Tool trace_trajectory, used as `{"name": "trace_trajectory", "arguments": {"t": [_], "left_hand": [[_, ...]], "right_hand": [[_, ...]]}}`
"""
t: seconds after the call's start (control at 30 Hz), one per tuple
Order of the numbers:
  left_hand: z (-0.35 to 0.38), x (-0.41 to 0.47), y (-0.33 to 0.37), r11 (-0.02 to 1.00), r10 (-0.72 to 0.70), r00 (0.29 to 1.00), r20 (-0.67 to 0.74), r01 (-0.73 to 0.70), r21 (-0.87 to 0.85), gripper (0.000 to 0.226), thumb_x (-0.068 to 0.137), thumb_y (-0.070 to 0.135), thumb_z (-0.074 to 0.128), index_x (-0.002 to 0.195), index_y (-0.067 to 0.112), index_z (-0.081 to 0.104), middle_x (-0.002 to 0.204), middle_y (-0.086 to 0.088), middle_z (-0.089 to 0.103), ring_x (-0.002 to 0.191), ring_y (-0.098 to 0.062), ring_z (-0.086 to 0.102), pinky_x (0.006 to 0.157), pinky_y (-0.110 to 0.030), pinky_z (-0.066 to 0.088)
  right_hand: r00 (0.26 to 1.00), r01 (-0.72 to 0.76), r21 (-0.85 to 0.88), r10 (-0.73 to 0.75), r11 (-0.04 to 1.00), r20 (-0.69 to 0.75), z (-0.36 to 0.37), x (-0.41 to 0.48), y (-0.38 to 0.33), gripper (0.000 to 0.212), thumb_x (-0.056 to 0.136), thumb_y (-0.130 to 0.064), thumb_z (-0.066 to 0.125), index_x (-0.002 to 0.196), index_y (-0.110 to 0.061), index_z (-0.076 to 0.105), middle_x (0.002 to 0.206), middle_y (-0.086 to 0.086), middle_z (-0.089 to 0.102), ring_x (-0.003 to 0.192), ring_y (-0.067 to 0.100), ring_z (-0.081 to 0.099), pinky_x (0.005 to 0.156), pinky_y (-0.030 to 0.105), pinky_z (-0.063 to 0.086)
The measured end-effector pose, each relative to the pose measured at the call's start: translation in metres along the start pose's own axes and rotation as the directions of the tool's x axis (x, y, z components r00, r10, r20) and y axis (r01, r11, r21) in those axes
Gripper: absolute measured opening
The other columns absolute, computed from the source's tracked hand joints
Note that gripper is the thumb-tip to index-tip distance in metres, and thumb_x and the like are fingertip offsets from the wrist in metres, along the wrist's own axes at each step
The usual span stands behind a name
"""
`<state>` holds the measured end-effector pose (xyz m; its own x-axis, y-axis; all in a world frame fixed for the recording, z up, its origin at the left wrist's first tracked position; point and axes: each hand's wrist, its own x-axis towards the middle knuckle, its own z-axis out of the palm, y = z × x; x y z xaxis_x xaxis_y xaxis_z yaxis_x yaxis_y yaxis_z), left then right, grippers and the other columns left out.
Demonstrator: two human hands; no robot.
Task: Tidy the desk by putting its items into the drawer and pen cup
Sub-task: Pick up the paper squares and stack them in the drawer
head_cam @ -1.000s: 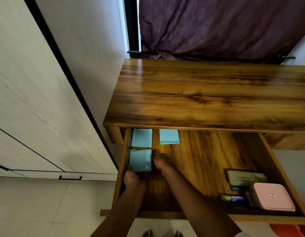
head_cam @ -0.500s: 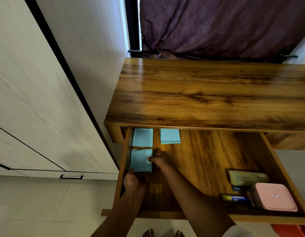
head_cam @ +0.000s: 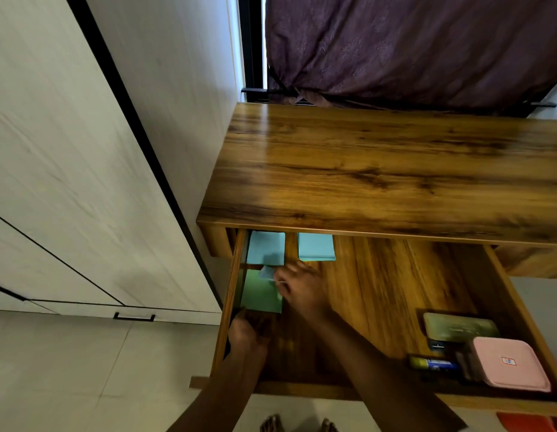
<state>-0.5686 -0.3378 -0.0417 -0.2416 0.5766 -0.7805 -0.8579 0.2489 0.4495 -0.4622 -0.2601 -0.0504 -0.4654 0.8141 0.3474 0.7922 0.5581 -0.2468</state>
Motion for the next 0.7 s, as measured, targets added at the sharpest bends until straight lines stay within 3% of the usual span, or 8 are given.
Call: {"name": "trace_trajectory", "arguments": {"t": [0.07,0.13,0.23,0.33,0.4,0.47,0.5,0.7], "left_hand": [[0.000,0.000,0.002,1.000,0.002,0.999,0.034,-0.003,0.026,0.037,0.100,0.015,0.035,0.132,0.003,0.049,0.109,-0.019,0.064,0.100,-0.036,0.058,0.086,-0.046,0.047],[-0.002,0.004,0.003,0.997,-0.017,0.999,0.031,0.014,0.077,0.041,0.100,0.016,0.033,0.138,0.000,0.040,0.140,-0.025,0.045,0.128,-0.041,0.044,0.105,-0.050,0.037],[-0.002,0.002,0.004,0.997,-0.036,0.999,0.014,0.035,0.064,0.043,0.101,0.016,0.032,0.140,0.000,0.038,0.144,-0.024,0.040,0.133,-0.039,0.038,0.109,-0.049,0.034],[-0.003,-0.001,0.004,1.000,-0.023,0.999,0.037,0.023,-0.011,0.037,0.101,0.017,0.036,0.134,0.005,0.048,0.117,-0.018,0.060,0.106,-0.036,0.056,0.084,-0.045,0.049],[-0.002,-0.001,0.004,1.000,-0.015,1.000,0.026,0.015,-0.014,0.035,0.100,0.015,0.037,0.130,0.005,0.051,0.100,-0.013,0.062,0.092,-0.032,0.058,0.077,-0.042,0.049],[0.000,0.000,0.003,1.000,-0.017,1.000,0.018,0.018,-0.015,0.035,0.100,0.016,0.037,0.130,0.005,0.052,0.098,-0.012,0.062,0.092,-0.031,0.058,0.078,-0.042,0.049],[0.000,0.000,0.004,1.000,-0.022,1.000,0.016,0.022,-0.013,0.034,0.100,0.016,0.037,0.129,0.006,0.052,0.097,-0.012,0.062,0.091,-0.031,0.058,0.078,-0.041,0.048],[-0.001,0.001,0.003,0.999,-0.024,1.000,0.019,0.025,-0.037,0.032,0.099,0.017,0.040,0.126,0.009,0.053,0.096,-0.011,0.062,0.087,-0.029,0.058,0.086,-0.043,0.046]], "right_hand": [[0.983,0.142,-0.131,-0.124,0.981,0.137,0.023,-0.008,-0.005,0.029,0.064,-0.030,0.081,0.090,-0.025,0.068,0.087,-0.005,0.070,0.083,0.017,0.067,0.073,0.027,0.053],[0.947,0.165,-0.036,-0.148,0.986,0.284,0.040,-0.012,-0.010,0.032,0.067,-0.023,0.077,0.098,-0.020,0.069,0.095,0.002,0.071,0.089,0.024,0.067,0.079,0.035,0.054],[0.952,0.106,0.144,-0.142,0.984,0.272,0.045,-0.015,-0.012,0.020,0.078,-0.015,0.064,0.097,-0.011,0.072,0.094,0.009,0.072,0.088,0.029,0.067,0.079,0.036,0.053],[0.967,-0.252,0.309,0.223,0.917,0.127,0.042,-0.017,-0.004,0.017,0.087,-0.017,0.062,0.100,-0.012,0.070,0.097,0.008,0.071,0.091,0.024,0.066,0.080,0.028,0.049],[0.793,-0.592,0.440,0.588,0.676,0.163,0.042,-0.013,0.002,0.025,0.086,-0.018,0.066,0.110,-0.009,0.066,0.109,0.009,0.068,0.103,0.024,0.063,0.084,0.023,0.045],[0.629,-0.756,0.469,0.705,0.457,0.327,0.048,-0.004,0.008,0.043,0.083,-0.024,0.070,0.121,-0.008,0.059,0.123,0.009,0.062,0.114,0.027,0.057,0.091,0.027,0.045],[0.618,-0.770,0.465,0.691,0.437,0.375,0.050,0.002,0.008,0.050,0.081,-0.026,0.072,0.126,-0.009,0.056,0.128,0.009,0.058,0.117,0.027,0.056,0.093,0.029,0.046],[0.734,-0.665,0.316,0.513,0.677,0.445,0.048,0.026,0.010,0.056,0.080,-0.022,0.073,0.132,-0.015,0.053,0.143,0.005,0.039,0.128,0.026,0.043,0.102,0.029,0.039]]}}
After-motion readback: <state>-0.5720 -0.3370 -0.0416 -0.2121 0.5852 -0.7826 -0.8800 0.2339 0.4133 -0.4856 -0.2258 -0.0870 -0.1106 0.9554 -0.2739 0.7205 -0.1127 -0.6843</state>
